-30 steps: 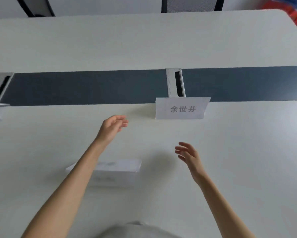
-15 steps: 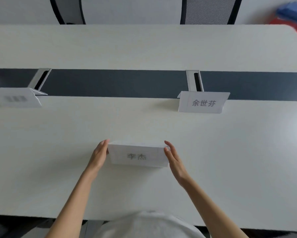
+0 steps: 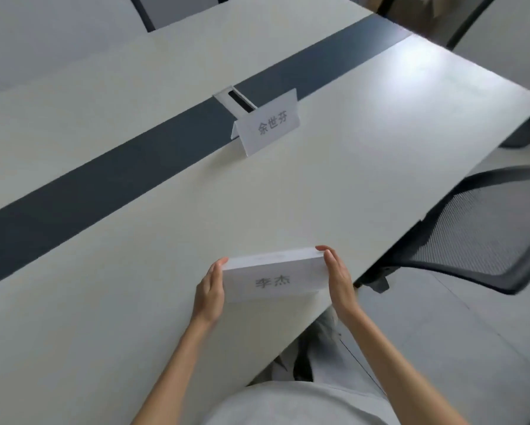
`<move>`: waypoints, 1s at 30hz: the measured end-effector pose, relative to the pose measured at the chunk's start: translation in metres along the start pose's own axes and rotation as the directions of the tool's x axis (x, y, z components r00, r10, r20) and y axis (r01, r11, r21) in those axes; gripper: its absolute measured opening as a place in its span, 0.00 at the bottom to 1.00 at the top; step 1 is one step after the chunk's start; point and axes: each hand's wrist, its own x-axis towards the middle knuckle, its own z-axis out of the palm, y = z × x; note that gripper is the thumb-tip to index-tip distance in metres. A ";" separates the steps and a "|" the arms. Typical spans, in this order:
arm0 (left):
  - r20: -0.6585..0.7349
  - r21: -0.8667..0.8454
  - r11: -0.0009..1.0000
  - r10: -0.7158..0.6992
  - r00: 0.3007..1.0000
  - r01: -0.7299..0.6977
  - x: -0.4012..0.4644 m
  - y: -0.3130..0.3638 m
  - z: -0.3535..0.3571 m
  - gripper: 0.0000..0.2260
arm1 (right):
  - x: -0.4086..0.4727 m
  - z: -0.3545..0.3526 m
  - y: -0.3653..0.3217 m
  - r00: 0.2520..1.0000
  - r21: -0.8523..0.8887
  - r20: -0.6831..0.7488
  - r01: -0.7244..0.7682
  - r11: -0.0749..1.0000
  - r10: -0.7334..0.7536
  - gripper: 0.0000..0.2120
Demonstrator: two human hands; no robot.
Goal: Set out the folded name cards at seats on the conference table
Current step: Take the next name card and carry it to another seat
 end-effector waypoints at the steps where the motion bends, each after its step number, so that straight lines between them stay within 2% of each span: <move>1: 0.049 0.028 0.999 0.029 0.998 -0.031 -0.004 0.002 0.009 0.18 | -0.013 -0.010 0.007 0.997 0.039 -0.067 -0.033 0.999 0.035 0.19; 4: 0.209 0.086 0.988 0.107 0.972 -0.127 -0.020 0.012 0.045 0.18 | -0.057 -0.048 0.028 0.960 0.140 -0.251 -0.088 0.986 0.121 0.19; 6: 0.333 0.113 0.974 0.150 0.931 -0.197 -0.034 0.022 0.071 0.16 | -0.090 -0.075 0.044 0.910 0.200 -0.375 -0.104 0.974 0.175 0.20; 9: 0.535 0.137 0.946 0.180 0.825 -0.295 -0.061 0.039 0.114 0.13 | -0.142 -0.113 0.074 0.811 0.289 -0.521 -0.127 0.949 0.267 0.20; 11: 0.649 0.154 0.923 0.176 0.741 -0.354 -0.081 0.046 0.145 0.16 | -0.173 -0.136 0.096 0.733 0.366 -0.600 -0.106 0.925 0.321 0.16; 13: 0.724 0.146 0.899 0.187 0.663 -0.413 -0.101 0.051 0.181 0.21 | -0.202 -0.159 0.114 0.666 0.429 -0.650 -0.076 0.900 0.366 0.14; 17: 0.844 0.158 0.809 0.187 0.503 -0.566 -0.141 0.057 0.265 0.26 | -0.250 -0.209 0.152 0.552 0.561 -0.677 -0.040 0.827 0.487 0.19; 19: 0.878 0.177 0.774 0.155 0.453 -0.608 -0.161 0.060 0.311 0.28 | -0.267 -0.239 0.170 0.498 0.603 -0.677 -0.048 0.796 0.542 0.21; 21: 0.890 0.188 0.762 0.135 0.436 -0.620 -0.181 0.064 0.352 0.26 | -0.279 -0.274 0.180 0.473 0.627 -0.668 -0.058 0.777 0.574 0.27; 23: 0.882 0.198 0.783 0.119 0.455 -0.589 -0.197 0.071 0.383 0.25 | -0.282 -0.309 0.184 0.467 0.602 -0.682 -0.080 0.795 0.563 0.39; 25: 0.871 0.198 0.808 0.115 0.479 -0.554 -0.207 0.079 0.409 0.22 | -0.279 -0.344 0.183 0.469 0.558 -0.706 -0.094 0.824 0.531 0.46; 27: 0.854 0.205 0.831 0.106 0.510 -0.517 -0.210 0.087 0.436 0.18 | -0.271 -0.381 0.179 0.472 0.514 -0.730 -0.097 0.852 0.494 0.43; 30: 0.843 0.196 0.870 0.087 0.531 -0.453 -0.204 0.097 0.480 0.21 | -0.247 -0.436 0.177 0.490 0.486 -0.739 -0.088 0.870 0.463 0.25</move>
